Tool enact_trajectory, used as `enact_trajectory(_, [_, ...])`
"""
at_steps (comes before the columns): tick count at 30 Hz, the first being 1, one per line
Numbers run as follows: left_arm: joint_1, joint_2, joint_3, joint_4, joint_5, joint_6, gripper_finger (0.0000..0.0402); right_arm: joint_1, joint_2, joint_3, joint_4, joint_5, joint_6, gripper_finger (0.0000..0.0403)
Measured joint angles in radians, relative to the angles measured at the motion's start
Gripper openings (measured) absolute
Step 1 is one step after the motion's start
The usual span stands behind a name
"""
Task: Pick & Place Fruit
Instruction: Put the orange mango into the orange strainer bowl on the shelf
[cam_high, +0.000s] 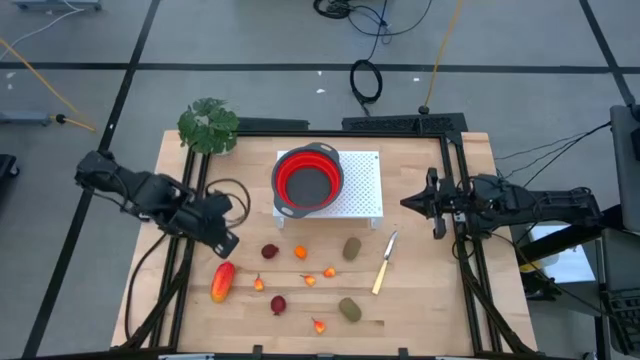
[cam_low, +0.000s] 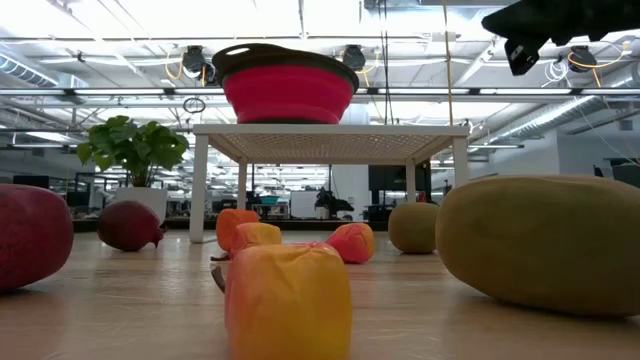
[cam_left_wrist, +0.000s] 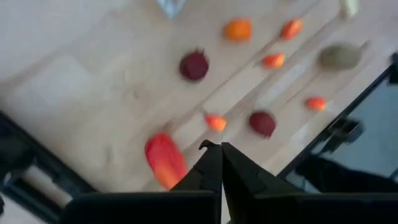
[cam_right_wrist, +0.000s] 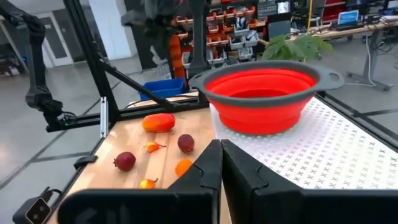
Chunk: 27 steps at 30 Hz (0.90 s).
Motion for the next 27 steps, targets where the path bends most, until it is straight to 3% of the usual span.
enact_trajectory(10, [-0.130,0.000,-0.207,0.065,0.123,-0.250,0.0026,0.000,0.000,-0.002,0.002,0.032,0.045,0.0000])
enact_trajectory(21, [-0.287,0.000,-0.258,0.078,0.009,-0.589,0.0028,0.000,0.000,-0.002,-0.007,0.026,0.032,0.0000])
enact_trajectory(27, [-0.337,0.000,-0.294,0.104,0.009,-0.726,0.0073,0.000,0.000,-0.003,-0.007,0.025,0.030,0.0000])
